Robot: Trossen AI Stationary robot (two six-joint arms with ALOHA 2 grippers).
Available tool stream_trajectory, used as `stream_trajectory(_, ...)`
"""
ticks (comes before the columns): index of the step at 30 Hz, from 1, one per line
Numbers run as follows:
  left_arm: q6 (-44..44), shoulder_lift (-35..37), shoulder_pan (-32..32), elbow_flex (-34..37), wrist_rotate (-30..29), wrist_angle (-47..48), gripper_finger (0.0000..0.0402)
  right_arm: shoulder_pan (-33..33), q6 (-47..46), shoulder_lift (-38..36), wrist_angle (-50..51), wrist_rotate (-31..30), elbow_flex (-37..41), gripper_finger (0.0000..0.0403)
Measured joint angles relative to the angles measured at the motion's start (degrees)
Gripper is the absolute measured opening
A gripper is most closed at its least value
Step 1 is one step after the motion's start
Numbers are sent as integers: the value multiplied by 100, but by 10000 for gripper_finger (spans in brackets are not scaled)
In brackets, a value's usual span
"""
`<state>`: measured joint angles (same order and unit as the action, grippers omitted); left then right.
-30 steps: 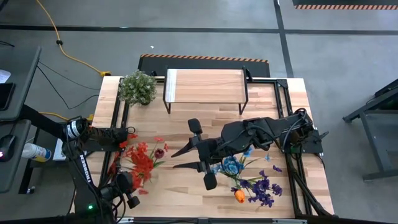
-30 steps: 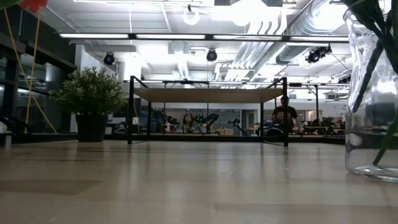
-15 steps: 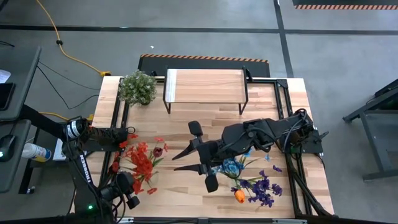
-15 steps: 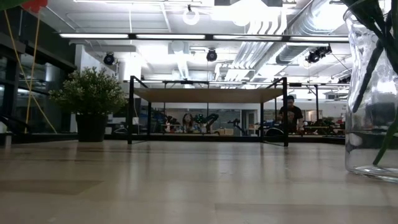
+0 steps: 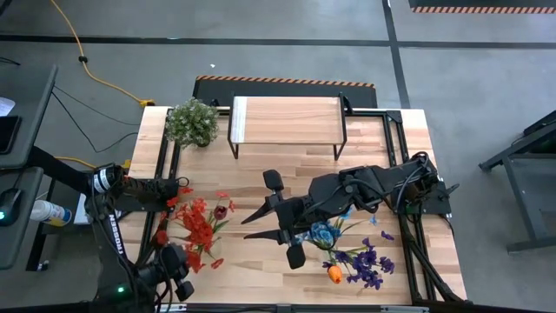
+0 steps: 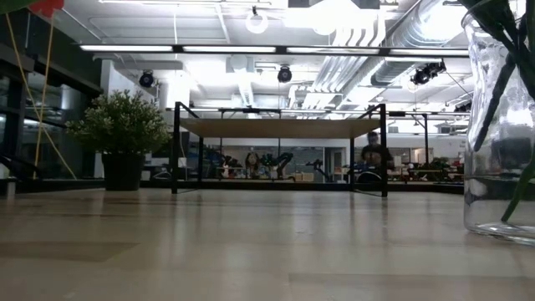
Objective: Pick and place flowers into a vace then onto a shelf
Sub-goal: Put the orange flowers into the left transparent vase, then put the right transparent vase with flowers on the shelf
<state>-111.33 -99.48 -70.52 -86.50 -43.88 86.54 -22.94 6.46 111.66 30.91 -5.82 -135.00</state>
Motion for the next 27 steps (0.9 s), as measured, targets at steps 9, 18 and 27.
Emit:
stream_trajectory(9, 2, 0, 0, -21, 113, -737, 95, 0, 280, 0, 59, 0, 0, 114)
stream_trajectory(18, 117, 0, 0, -432, -15, -1005, 95, 0, 282, 0, 558, -256, 0, 114)
stream_trajectory(27, 710, 0, 0, -1338, -329, -1041, 95, 0, 281, -21, 1258, -303, 1, 114)
